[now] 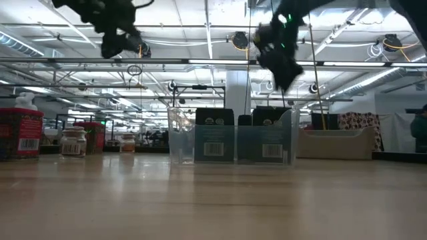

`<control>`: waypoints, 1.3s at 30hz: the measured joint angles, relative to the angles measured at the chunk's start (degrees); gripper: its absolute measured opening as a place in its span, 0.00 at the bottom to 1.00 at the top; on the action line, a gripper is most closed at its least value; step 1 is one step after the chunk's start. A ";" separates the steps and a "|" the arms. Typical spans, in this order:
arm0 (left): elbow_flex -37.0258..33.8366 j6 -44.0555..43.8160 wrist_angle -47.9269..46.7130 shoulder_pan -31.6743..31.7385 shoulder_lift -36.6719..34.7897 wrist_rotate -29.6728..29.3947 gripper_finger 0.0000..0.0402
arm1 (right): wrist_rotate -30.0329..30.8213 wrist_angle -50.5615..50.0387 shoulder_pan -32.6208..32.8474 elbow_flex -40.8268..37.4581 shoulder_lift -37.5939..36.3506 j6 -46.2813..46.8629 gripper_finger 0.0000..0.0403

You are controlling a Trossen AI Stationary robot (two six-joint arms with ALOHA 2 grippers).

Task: Sort spices by type
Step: Put the brown seasoning bottle into the gray bin

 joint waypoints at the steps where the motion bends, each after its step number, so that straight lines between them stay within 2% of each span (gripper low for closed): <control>1: 0.07 0.14 -2.24 -0.54 0.01 -1.09 0.46 | -0.81 1.64 1.41 1.34 -0.13 -0.02 0.62; 8: 0.19 -0.07 -20.85 -8.29 3.59 -11.52 0.46 | -2.31 14.83 11.67 5.71 -0.16 -2.50 0.62; 13: -0.12 1.65 -26.70 -14.32 9.67 -18.16 0.46 | -2.30 20.97 16.28 5.71 -0.09 -3.38 0.62; 16: -0.83 3.22 -26.34 -16.00 11.87 -18.47 0.46 | -2.23 22.55 18.02 5.71 -0.09 -2.50 0.62; 20: -2.73 3.02 -24.93 -16.92 13.58 -23.01 0.46 | -2.27 21.83 19.73 5.71 -0.09 -0.57 0.62; 22: -4.02 3.03 -25.08 -16.94 14.63 -23.19 0.48 | -2.24 20.66 20.46 5.71 -0.09 -0.33 0.62; 29: -7.73 4.02 -22.44 -16.94 18.29 -20.46 0.65 | -1.92 20.32 22.17 5.69 -0.09 -0.69 0.62; 34: -7.73 4.44 -21.56 -16.94 19.52 -21.71 0.78 | -1.85 20.33 22.07 5.69 -0.09 -0.98 0.62; 39: -8.25 4.44 -20.02 -16.94 22.01 -24.09 0.83 | -1.88 20.41 22.07 5.69 -0.09 -1.25 0.62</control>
